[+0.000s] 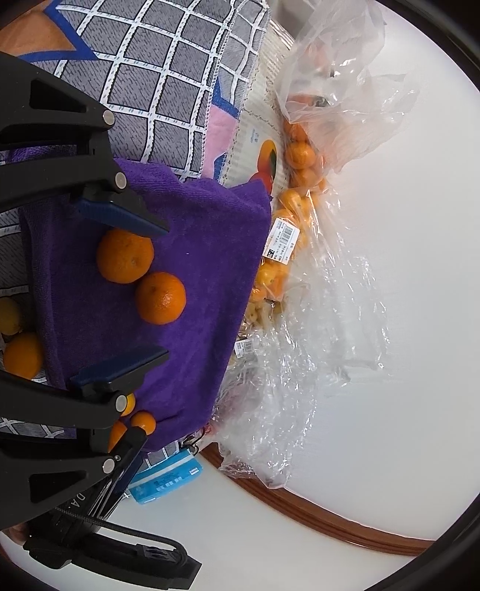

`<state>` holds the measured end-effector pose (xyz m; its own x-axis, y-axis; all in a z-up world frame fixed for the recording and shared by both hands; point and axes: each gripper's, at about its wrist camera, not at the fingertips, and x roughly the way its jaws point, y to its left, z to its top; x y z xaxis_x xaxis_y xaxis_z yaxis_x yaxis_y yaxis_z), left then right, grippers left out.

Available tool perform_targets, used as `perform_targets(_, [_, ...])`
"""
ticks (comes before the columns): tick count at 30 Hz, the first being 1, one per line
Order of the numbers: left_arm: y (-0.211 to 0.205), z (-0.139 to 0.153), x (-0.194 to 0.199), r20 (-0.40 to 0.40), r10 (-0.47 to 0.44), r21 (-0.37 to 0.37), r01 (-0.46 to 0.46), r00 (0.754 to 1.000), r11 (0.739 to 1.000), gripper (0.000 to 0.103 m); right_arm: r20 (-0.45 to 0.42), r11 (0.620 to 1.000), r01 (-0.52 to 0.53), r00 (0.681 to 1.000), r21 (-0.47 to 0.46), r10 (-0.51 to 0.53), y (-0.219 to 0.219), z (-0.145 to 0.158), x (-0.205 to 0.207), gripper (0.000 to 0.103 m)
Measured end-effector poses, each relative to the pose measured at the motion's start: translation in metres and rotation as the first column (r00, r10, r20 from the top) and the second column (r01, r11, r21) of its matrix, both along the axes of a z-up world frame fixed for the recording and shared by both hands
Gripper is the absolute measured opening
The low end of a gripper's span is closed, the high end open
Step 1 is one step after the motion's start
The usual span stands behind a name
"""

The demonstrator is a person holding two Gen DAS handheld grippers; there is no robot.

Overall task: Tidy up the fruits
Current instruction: 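Open the right gripper onto the towel while the left gripper releases the red fruit, then move both open grippers back to the loose fruit beside the towel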

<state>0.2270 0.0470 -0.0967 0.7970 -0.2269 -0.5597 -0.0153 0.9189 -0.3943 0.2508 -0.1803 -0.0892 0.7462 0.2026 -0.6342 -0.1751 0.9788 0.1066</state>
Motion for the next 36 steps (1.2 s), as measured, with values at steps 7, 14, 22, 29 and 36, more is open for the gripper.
perform_targets(7, [0.000,0.002,-0.001,0.004,-0.020,-0.013,0.020,1.000,1.000,0.059,-0.003,1.000,-0.014,1.000,0.003,0.014,0.003,0.004,-0.004,0.075])
perform_targets(14, [-0.007,0.009,-0.004,-0.004,-0.059,0.022,0.059,0.998,0.998,0.059,-0.007,0.999,-0.032,0.999,-0.009,0.032,0.010,0.007,-0.012,0.061])
perform_targets(22, [-0.013,0.024,-0.010,-0.031,-0.073,0.038,0.074,0.997,0.997,0.059,0.024,0.998,-0.057,0.998,-0.033,0.058,0.019,0.017,-0.039,0.060])
perform_targets(29, [-0.012,0.030,-0.037,-0.039,-0.070,0.088,0.073,0.997,0.993,0.059,0.010,0.998,-0.042,0.999,-0.048,0.042,0.019,0.007,-0.064,0.060])
perform_targets(36, [0.012,0.016,-0.057,-0.092,-0.019,0.111,0.029,0.996,0.993,0.059,-0.077,0.998,-0.065,0.995,-0.010,0.064,0.029,-0.010,-0.081,0.060])
